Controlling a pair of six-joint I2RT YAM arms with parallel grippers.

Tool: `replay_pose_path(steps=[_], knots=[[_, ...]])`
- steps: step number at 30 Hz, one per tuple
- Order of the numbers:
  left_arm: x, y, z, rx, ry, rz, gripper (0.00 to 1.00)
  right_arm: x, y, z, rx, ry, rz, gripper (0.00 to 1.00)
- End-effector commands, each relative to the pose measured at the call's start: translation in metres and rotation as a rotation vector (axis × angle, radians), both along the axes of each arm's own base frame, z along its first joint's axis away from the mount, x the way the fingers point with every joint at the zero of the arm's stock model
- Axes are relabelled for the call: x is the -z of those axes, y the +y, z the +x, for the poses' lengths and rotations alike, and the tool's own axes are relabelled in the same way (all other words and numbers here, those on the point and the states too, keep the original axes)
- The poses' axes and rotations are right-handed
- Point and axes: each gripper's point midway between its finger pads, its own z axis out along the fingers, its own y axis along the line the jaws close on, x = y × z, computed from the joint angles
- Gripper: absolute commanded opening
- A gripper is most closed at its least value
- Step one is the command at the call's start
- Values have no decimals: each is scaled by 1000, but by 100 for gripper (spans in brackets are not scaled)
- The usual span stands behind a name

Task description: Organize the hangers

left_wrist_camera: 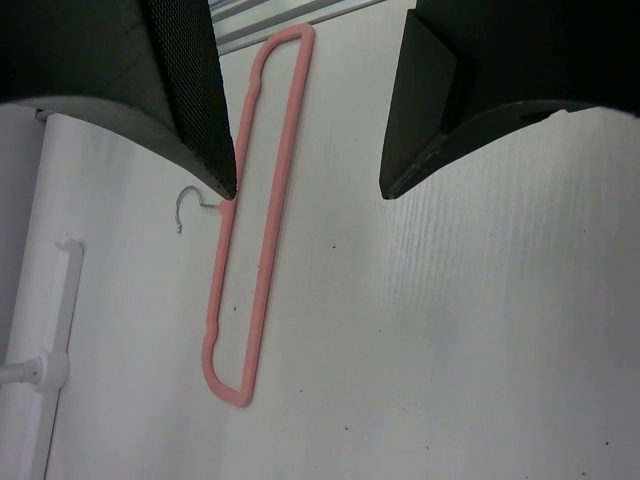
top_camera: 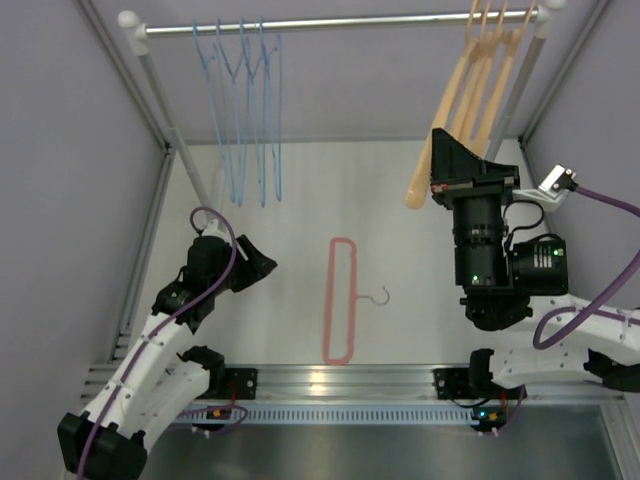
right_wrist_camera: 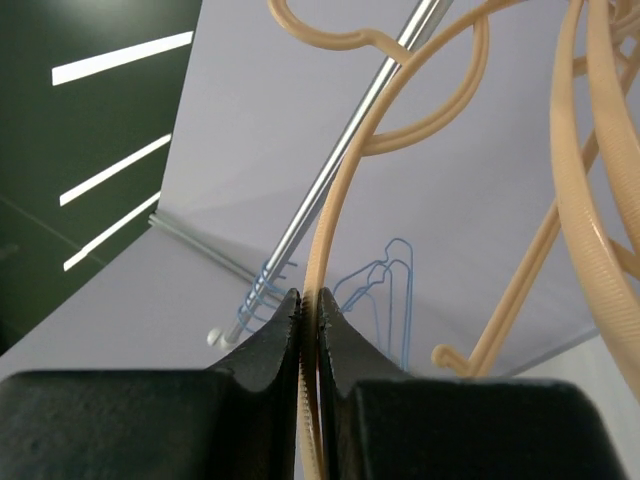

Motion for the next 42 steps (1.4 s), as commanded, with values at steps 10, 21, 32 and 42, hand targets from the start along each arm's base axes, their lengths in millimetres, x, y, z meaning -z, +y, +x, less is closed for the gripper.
replay_pose_path(steps=[10,21,32,42], knots=[[-3,1,0,2,-18,-1,64,-26,-6,15,-59,-48,47,0],[-6,2,1,0,-31,0,64,-27,1,22,-45,-44,12,0],[-8,3,0,3,-35,12,64,-26,2,40,23,-18,7,0],[-10,4,1,5,-36,18,64,-21,-8,56,56,15,32,0]])
